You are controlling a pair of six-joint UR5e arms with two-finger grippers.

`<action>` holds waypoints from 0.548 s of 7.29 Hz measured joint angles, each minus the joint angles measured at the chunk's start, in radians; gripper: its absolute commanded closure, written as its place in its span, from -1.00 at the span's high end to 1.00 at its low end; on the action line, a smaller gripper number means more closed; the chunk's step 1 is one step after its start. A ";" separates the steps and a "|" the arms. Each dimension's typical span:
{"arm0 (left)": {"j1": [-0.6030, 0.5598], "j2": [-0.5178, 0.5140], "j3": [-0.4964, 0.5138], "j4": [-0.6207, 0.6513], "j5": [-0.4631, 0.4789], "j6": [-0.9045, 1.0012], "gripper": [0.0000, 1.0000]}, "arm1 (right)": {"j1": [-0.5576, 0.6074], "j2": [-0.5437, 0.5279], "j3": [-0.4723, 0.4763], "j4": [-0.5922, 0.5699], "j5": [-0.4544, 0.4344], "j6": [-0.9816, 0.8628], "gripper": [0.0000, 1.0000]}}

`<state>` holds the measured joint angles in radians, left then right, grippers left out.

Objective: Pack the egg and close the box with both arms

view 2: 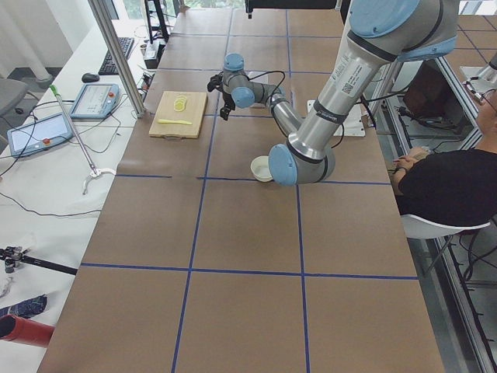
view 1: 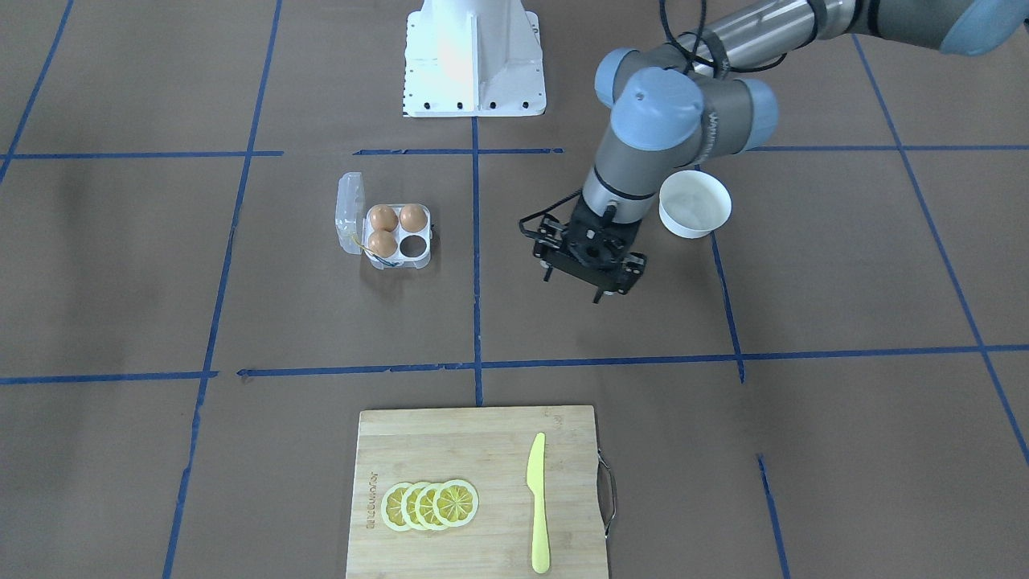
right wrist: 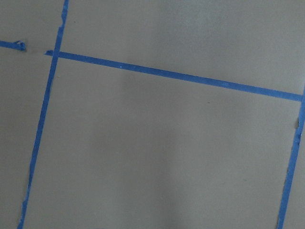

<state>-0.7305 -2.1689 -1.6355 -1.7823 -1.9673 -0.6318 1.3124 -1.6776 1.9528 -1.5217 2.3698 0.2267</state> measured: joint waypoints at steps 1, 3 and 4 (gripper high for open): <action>-0.082 0.082 -0.047 0.028 -0.005 0.120 1.00 | 0.009 -0.002 0.000 0.000 -0.018 -0.001 1.00; -0.274 0.219 -0.083 0.043 -0.081 0.276 1.00 | 0.028 0.000 0.000 0.000 -0.058 -0.002 1.00; -0.380 0.290 -0.087 0.043 -0.135 0.365 1.00 | 0.038 0.004 -0.001 -0.003 -0.064 -0.004 1.00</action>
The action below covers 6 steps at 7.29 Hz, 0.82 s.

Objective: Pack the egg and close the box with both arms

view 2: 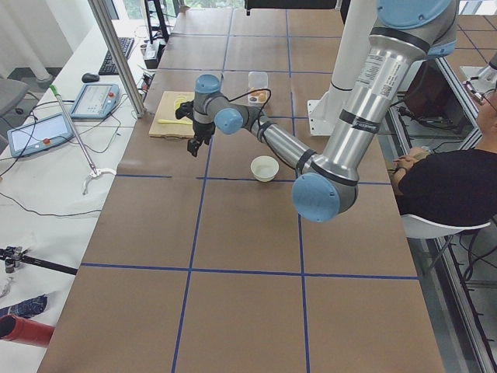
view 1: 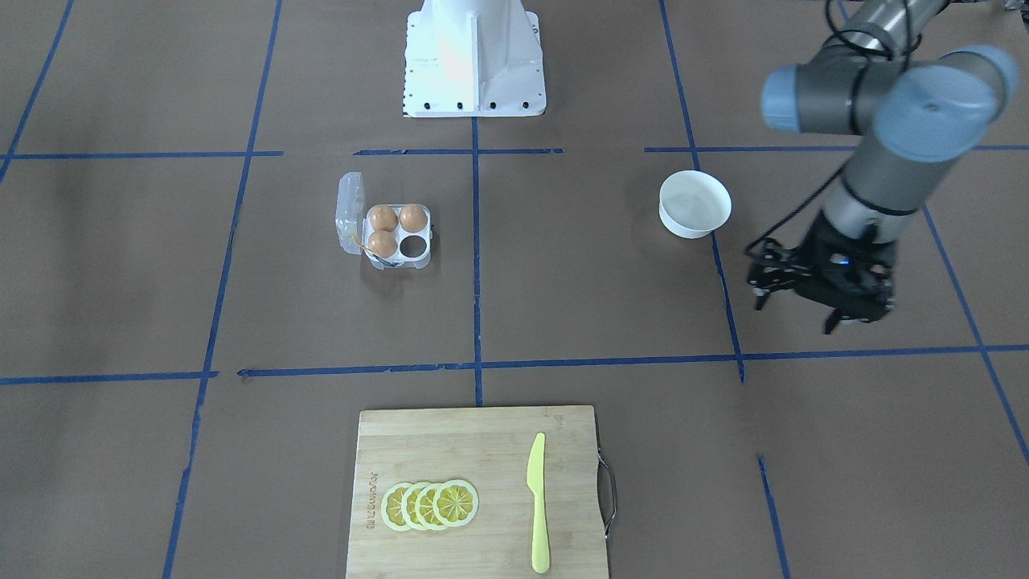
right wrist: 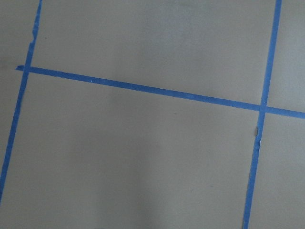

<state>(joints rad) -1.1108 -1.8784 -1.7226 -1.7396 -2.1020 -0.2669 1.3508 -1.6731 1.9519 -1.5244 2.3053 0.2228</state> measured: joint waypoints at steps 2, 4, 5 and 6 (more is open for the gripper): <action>-0.210 0.146 0.002 0.006 -0.094 0.159 1.00 | 0.011 0.006 -0.002 -0.008 0.000 -0.002 1.00; -0.369 0.295 -0.012 0.007 -0.156 0.198 1.00 | 0.013 0.005 -0.007 -0.013 0.006 -0.003 1.00; -0.404 0.362 -0.043 0.010 -0.188 0.200 1.00 | 0.014 0.004 -0.008 -0.014 0.007 -0.003 1.00; -0.425 0.401 -0.074 0.025 -0.215 0.198 1.00 | 0.014 0.003 -0.010 -0.014 0.008 -0.003 1.00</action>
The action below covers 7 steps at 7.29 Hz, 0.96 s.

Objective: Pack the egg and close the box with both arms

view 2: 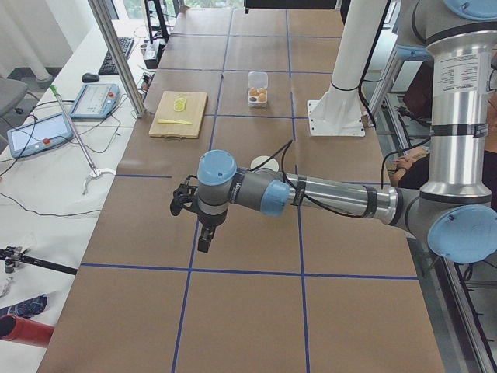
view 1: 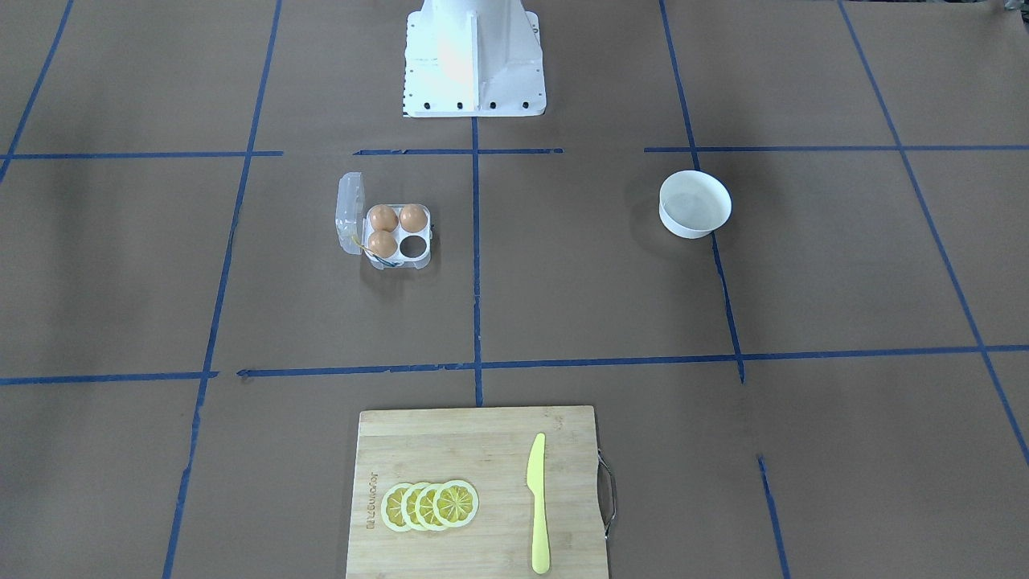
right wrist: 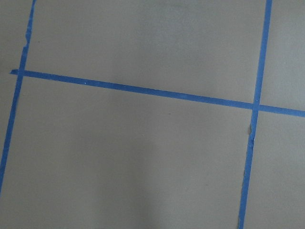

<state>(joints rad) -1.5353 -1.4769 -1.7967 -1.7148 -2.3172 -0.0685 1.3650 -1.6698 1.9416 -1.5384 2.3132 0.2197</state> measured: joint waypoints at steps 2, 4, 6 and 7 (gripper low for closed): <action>-0.022 0.034 -0.047 0.031 0.047 0.003 1.00 | -0.001 0.002 -0.008 0.000 0.000 0.001 1.00; -0.017 0.043 -0.077 0.123 0.134 0.013 1.00 | -0.001 -0.001 -0.009 0.001 0.003 0.000 1.00; -0.012 0.073 -0.082 0.187 0.128 0.122 1.00 | -0.001 -0.006 -0.008 0.002 0.005 0.001 1.00; -0.011 0.090 -0.070 0.188 0.076 0.181 1.00 | -0.001 -0.007 -0.007 0.002 0.006 0.002 1.00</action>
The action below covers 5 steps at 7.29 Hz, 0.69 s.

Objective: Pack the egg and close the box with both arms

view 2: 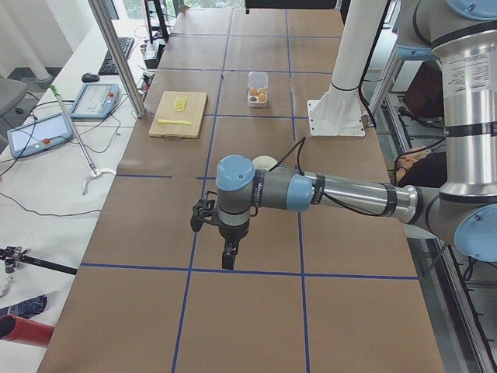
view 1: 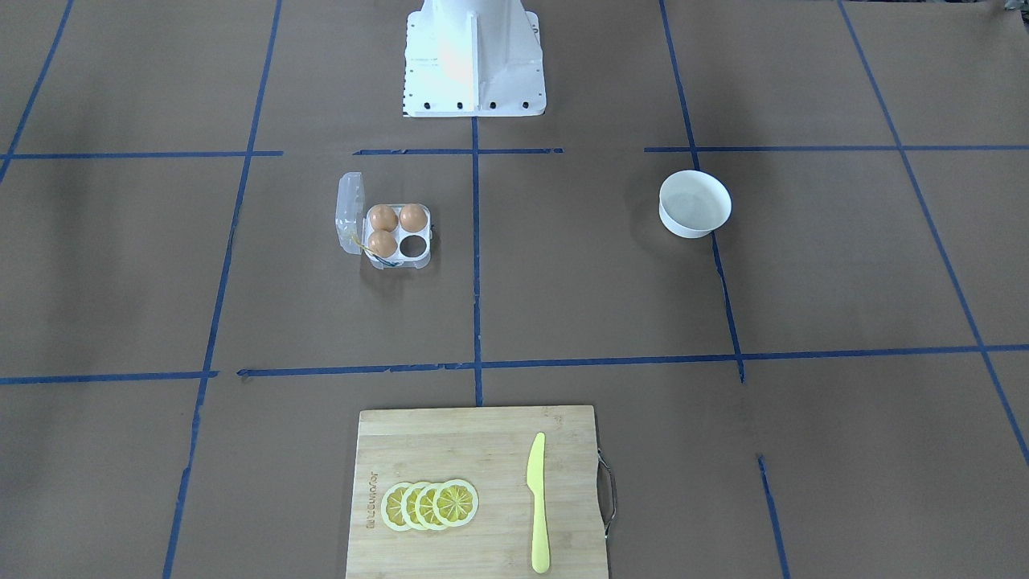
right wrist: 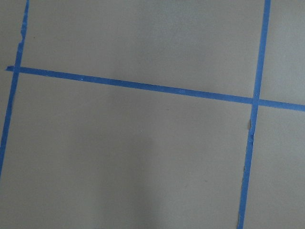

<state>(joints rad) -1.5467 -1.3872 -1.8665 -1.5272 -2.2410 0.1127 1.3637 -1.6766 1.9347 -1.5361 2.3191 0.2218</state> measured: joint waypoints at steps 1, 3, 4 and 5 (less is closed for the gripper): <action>0.001 0.006 0.018 -0.014 -0.056 0.026 1.00 | 0.000 -0.001 0.001 0.000 0.000 0.000 1.00; 0.003 0.003 0.071 -0.112 -0.093 0.038 1.00 | 0.000 -0.001 0.002 0.002 0.000 0.002 1.00; 0.005 -0.006 0.096 -0.146 -0.093 0.039 1.00 | 0.000 -0.001 0.002 0.002 0.000 0.002 1.00; 0.006 -0.021 0.115 -0.159 -0.092 0.039 1.00 | 0.000 -0.002 0.002 0.002 0.000 0.002 1.00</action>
<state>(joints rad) -1.5406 -1.4078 -1.7515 -1.6859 -2.3330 0.1517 1.3637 -1.6782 1.9371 -1.5340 2.3194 0.2239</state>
